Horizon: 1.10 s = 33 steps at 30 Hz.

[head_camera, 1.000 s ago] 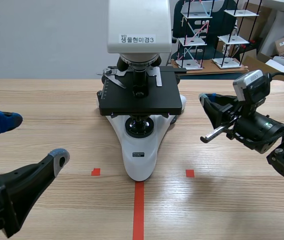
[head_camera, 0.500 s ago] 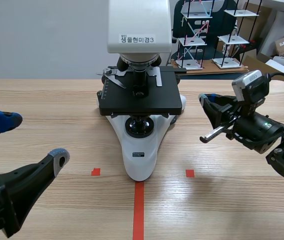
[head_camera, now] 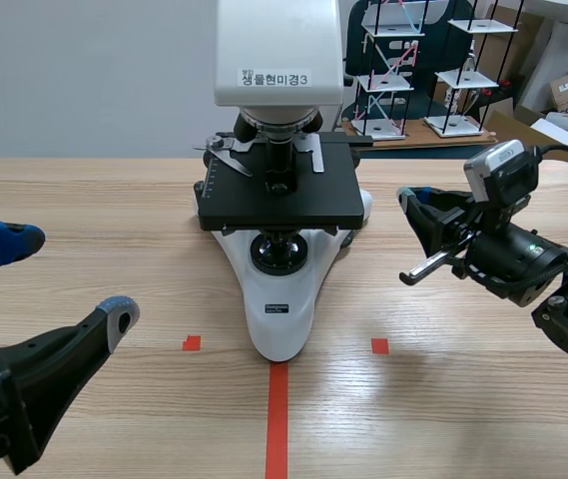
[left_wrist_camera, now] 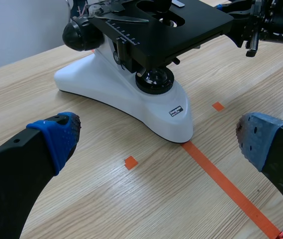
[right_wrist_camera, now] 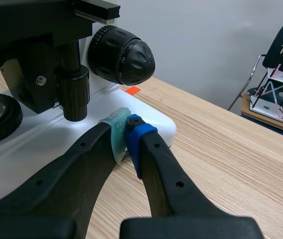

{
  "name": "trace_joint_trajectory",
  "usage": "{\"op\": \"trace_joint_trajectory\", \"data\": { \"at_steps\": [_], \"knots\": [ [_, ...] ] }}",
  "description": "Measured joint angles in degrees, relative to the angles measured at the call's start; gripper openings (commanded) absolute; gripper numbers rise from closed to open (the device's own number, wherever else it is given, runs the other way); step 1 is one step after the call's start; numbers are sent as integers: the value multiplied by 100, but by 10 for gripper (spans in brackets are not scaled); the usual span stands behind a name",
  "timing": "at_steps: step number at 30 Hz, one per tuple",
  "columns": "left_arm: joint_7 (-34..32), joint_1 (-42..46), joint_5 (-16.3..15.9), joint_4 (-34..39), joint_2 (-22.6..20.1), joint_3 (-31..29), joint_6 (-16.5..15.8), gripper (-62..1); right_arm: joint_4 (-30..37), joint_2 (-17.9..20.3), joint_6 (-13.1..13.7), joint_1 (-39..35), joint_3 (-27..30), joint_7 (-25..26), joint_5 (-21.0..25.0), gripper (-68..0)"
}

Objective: Point at the stage knob

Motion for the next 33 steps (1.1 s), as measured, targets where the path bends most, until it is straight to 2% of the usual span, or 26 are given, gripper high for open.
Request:
{"op": "trace_joint_trajectory", "data": {
  "at_steps": [4,33],
  "knots": [
    [0,0,0,0,0,0,0,14,0,0,-157,-2,0,0,0,-675],
    [0,0,0,0,0,0,0,14,0,0,-151,-2,11,0,0,-675]
  ]
}}
